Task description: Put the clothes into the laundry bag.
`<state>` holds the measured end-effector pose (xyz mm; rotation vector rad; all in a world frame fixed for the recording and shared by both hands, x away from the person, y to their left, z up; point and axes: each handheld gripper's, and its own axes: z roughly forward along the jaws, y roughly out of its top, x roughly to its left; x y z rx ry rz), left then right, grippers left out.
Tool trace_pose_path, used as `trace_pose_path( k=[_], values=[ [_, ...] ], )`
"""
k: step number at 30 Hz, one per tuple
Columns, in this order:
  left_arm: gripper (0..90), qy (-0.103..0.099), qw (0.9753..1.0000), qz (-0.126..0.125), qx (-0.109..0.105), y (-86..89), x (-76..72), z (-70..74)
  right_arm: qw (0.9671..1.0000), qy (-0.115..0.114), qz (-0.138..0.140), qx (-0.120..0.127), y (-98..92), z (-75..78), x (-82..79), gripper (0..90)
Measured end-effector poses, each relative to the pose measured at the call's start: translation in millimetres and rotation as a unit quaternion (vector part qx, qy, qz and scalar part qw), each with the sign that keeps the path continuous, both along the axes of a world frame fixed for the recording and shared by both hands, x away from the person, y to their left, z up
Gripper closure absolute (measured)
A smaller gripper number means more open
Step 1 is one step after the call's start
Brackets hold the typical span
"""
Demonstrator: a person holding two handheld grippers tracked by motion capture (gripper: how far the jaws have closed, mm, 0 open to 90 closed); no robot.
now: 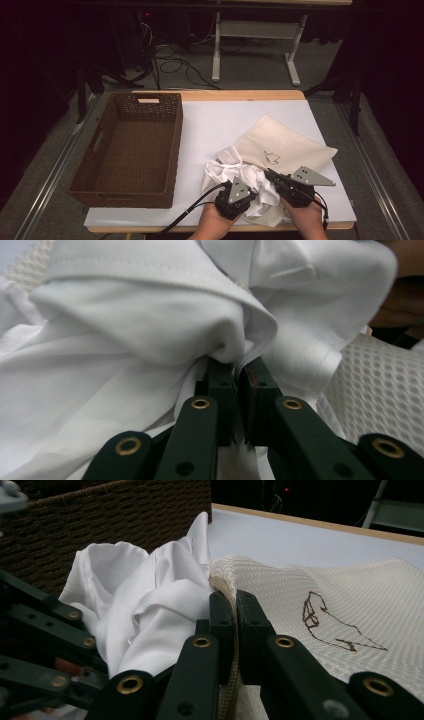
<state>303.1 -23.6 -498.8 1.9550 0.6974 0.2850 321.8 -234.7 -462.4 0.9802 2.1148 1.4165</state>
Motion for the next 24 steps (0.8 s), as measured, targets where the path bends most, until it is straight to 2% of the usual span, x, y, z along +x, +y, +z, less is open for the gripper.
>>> trace_pose_path(
  k=[4, 10, 13, 15, 17, 18, 19, 24],
  values=[
    [84.3, 0.006, 0.9999, 0.008, 0.011, -11.0, 9.0, -4.3, 1.0, -0.001, 0.001, 0.004, -1.9, 1.8, -1.3, 88.7],
    [84.0, 0.007, 0.999, 0.04, 0.017, -22.5, 19.4, -3.3, 0.9999, -0.003, 0.003, 0.014, -5.5, 5.5, -3.8, 88.7],
    [83.8, 0.011, 0.9985, 0.053, 0.007, -24.3, 23.0, -4.8, 0.9998, -0.003, 0.002, 0.018, -6.3, 6.1, -4.4, 88.7],
    [82.6, 0.01, 0.9987, 0.05, 0.005, -23.5, 21.9, -4.9, 0.9999, -0.005, 0.002, 0.016, -6.5, 6.3, -4.4, 88.7],
    [73.9, 0.009, 0.9992, 0.038, -0.003, -20.4, 19.3, -3.6, 0.9998, -0.004, 0.003, 0.017, -7.4, 6.2, -4.3, 88.7],
    [61.8, 0.009, 0.9995, 0.031, -0.007, -15.4, 15.2, -0.6, 0.9998, -0.004, 0.002, 0.017, -8.0, 6.0, -4.0, 88.7],
    [57.1, 0.009, 0.9995, 0.031, -0.007, -15.4, 15.2, -0.6, 0.9998, -0.004, 0.002, 0.017, -8.0, 6.0, -4.0, 88.7],
    [48.3, -0.004, 0.9996, 0.023, -0.012, 5.0, 1.2, 9.7, 0.9999, -0.001, 0.001, 0.017, -7.6, 5.0, -3.5, 88.5]
  ],
)
